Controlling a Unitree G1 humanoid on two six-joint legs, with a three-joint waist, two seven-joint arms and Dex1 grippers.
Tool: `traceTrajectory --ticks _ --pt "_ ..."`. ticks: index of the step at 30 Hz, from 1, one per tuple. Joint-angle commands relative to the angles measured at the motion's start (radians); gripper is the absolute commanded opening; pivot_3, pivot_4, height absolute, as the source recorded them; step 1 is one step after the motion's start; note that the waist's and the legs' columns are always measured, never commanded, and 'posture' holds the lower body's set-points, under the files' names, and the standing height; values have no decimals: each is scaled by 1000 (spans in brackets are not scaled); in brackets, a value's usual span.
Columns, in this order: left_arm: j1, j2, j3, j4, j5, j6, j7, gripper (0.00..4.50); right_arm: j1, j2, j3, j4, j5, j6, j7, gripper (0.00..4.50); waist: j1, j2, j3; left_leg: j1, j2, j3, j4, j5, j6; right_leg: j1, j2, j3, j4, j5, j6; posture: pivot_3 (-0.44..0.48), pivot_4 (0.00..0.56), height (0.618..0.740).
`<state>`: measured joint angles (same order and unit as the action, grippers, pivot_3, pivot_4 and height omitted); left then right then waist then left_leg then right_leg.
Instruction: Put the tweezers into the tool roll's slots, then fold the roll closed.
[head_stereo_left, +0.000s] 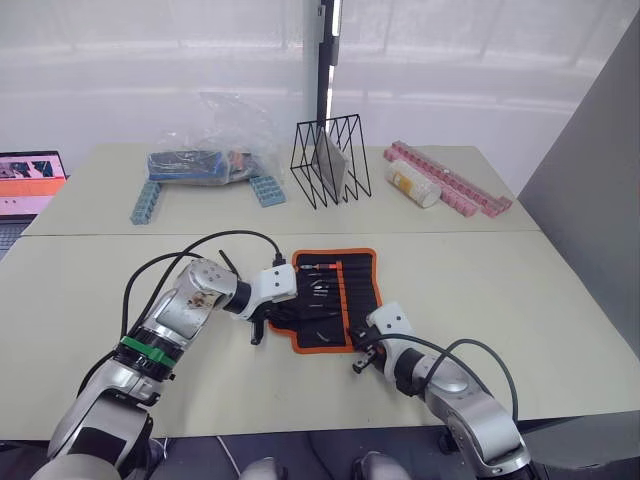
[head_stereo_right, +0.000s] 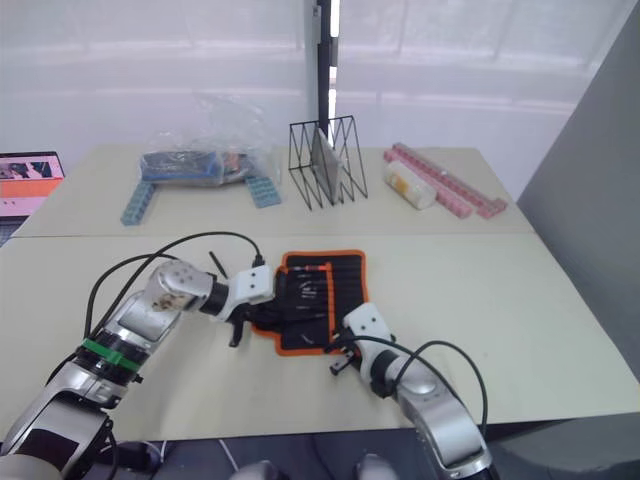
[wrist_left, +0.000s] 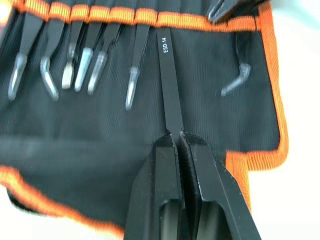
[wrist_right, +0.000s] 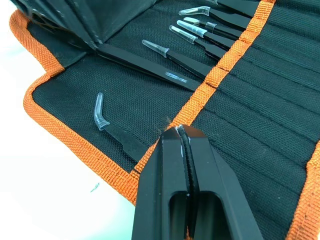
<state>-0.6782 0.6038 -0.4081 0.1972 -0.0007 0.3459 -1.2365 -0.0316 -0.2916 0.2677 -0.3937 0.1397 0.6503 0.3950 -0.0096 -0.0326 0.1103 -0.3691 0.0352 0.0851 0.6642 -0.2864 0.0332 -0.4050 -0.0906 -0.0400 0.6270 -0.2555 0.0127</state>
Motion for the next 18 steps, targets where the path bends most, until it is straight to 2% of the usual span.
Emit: traceTrajectory --ticks 1,18 --pt "-39 -19 -5 23 13 -27 -8 30 62 -10 55 64 -7 55 10 0 1 0 0 0 0 0 0 0 0 0 0 0 0 0 0 0 150 737" --pt "-187 -205 -45 310 105 -168 33 30 101 -5 50 39 -2 57 -12 0 12 0 0 -1 -1 0 8 -2 4 2 0 0 1 -1 2 0 150 737"
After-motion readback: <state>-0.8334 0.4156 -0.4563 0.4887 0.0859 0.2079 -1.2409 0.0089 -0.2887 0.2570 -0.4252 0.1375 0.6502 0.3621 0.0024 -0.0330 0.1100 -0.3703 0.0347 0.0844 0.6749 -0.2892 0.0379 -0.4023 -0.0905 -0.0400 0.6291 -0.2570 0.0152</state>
